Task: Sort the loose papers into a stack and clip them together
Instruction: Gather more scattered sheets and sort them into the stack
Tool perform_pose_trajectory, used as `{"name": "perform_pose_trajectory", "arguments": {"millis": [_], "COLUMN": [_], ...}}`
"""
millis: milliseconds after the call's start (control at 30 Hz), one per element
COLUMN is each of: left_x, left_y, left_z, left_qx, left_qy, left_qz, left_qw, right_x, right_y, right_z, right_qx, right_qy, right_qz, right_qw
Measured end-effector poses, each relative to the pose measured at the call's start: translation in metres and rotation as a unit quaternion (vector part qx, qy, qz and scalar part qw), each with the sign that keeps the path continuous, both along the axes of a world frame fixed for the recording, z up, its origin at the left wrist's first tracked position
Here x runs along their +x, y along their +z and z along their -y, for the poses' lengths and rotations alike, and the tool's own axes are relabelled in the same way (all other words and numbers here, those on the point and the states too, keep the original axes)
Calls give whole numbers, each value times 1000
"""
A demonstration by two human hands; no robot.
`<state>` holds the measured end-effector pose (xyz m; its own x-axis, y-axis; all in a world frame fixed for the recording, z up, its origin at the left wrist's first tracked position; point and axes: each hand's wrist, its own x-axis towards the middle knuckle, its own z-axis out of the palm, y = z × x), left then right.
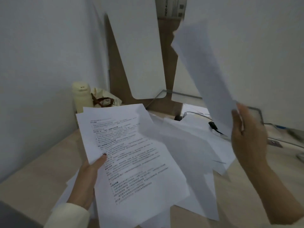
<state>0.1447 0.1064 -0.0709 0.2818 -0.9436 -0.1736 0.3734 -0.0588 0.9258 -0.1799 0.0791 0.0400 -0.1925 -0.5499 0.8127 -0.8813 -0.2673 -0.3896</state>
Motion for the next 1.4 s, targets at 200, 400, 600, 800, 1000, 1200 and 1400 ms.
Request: {"name": "perform_pose_trajectory", "arguments": {"millis": [200, 400, 600, 800, 1000, 1200, 1400], "left_x": [20, 36, 28, 3, -37, -56, -55], "left_y": [-11, -17, -18, -13, -17, -29, -36], "left_z": [-17, -26, -19, -2, 17, 24, 22], "left_qx": [26, 16, 35, 25, 32, 59, 97], "left_qy": [24, 37, 4, -43, -104, -145, -146], "left_qz": [-27, -45, -52, -44, -30, -29, -23], "left_qw": [999, 998, 998, 998, 994, 987, 984], "right_x": [14, 24, 13, 2, -11, -23, -18], "right_y": [-107, -161, -122, -37, -11, -41, -80], "right_z": [16, 16, 21, 6, -13, -14, -12], "right_qx": [329, 490, 416, 213, 218, 293, 415], "right_qy": [85, 113, 95, 84, 163, 137, 146], "right_qz": [-73, -74, 89, 201, 447, 480, 451], "right_qw": [938, 861, 900, 952, 852, 815, 776]}}
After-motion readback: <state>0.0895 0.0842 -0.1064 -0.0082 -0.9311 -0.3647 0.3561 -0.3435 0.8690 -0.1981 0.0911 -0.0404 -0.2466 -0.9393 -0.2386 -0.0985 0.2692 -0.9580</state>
